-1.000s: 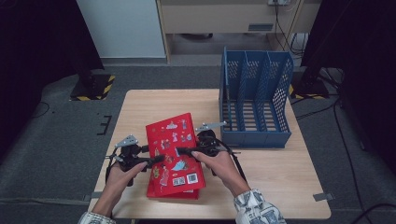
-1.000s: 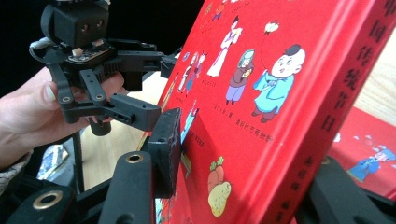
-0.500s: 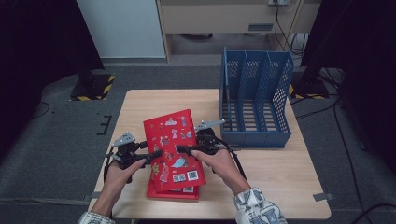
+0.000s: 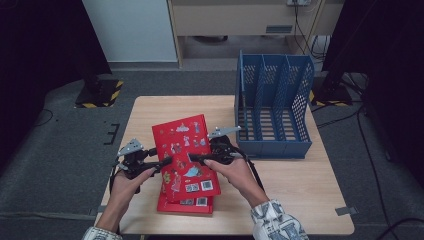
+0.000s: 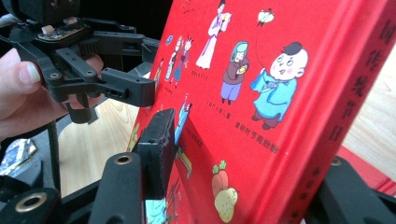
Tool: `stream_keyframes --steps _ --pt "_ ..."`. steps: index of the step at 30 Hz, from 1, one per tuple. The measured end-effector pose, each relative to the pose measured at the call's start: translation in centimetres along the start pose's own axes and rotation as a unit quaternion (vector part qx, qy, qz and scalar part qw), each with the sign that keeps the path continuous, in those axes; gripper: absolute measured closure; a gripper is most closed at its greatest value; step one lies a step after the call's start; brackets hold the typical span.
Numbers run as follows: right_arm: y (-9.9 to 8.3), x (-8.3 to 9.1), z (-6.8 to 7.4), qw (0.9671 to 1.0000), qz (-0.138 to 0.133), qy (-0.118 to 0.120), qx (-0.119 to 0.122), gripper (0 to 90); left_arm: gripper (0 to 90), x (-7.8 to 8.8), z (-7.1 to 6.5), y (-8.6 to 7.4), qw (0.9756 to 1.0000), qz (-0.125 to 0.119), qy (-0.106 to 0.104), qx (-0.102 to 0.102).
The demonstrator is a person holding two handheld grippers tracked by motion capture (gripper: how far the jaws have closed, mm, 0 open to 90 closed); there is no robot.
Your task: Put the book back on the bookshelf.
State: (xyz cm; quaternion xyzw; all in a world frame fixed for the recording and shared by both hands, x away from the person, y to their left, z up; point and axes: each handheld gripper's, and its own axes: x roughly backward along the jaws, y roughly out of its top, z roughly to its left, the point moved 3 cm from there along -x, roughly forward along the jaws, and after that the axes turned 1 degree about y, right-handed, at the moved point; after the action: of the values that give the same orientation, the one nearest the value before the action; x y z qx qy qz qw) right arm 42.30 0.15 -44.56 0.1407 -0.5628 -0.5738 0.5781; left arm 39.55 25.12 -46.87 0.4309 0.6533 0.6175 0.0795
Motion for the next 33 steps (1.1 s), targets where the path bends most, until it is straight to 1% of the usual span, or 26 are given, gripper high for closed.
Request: stream_keyframes --steps 2,5,7,9,13,15,20,26,27,30,33 --pt "0.2 0.1 0.0 1.0 0.001 -0.002 0.007 49.9 29.5 0.1 0.0 0.1 1.0 -0.001 0.003 -0.002" --pt "0.3 0.0 0.1 0.9999 0.001 -0.003 0.01 49.1 30.2 0.2 0.0 0.2 1.0 0.002 0.004 -0.005" --pt "0.4 0.0 0.1 0.9998 0.003 -0.007 0.016 48.3 31.0 0.2 0.0 0.3 1.0 0.002 0.005 -0.006" --pt "0.5 0.0 0.1 0.9997 -0.001 -0.013 0.019 48.0 32.7 0.3 0.1 0.5 0.9999 0.004 0.006 -0.008" --pt "0.8 0.1 0.0 0.9995 -0.006 -0.016 0.026 48.8 35.3 0.6 0.3 0.9 0.9999 0.004 0.007 -0.01" --pt "1.1 0.1 0.1 0.9994 -0.009 -0.017 0.03 49.8 36.1 0.6 0.4 1.2 0.9999 0.004 0.01 -0.012" --pt "1.8 0.3 0.2 0.9989 -0.018 -0.021 0.037 52.3 38.9 0.9 0.6 2.2 0.9995 0.005 0.018 -0.024" --pt "2.5 0.7 0.4 0.9983 -0.025 -0.027 0.045 55.2 42.0 1.1 0.7 3.3 0.9991 -0.001 0.026 -0.034" --pt "2.6 0.7 0.4 0.9982 -0.024 -0.028 0.048 55.4 42.4 1.1 0.7 3.5 0.9989 -0.003 0.028 -0.037" --pt "2.8 0.8 0.5 0.9975 -0.028 -0.032 0.056 57.1 44.4 1.2 0.7 4.1 0.9986 -0.012 0.032 -0.04" --pt "3.0 0.7 0.4 0.9974 -0.032 -0.031 0.057 58.7 45.1 1.1 0.7 4.7 0.9982 -0.013 0.037 -0.047"
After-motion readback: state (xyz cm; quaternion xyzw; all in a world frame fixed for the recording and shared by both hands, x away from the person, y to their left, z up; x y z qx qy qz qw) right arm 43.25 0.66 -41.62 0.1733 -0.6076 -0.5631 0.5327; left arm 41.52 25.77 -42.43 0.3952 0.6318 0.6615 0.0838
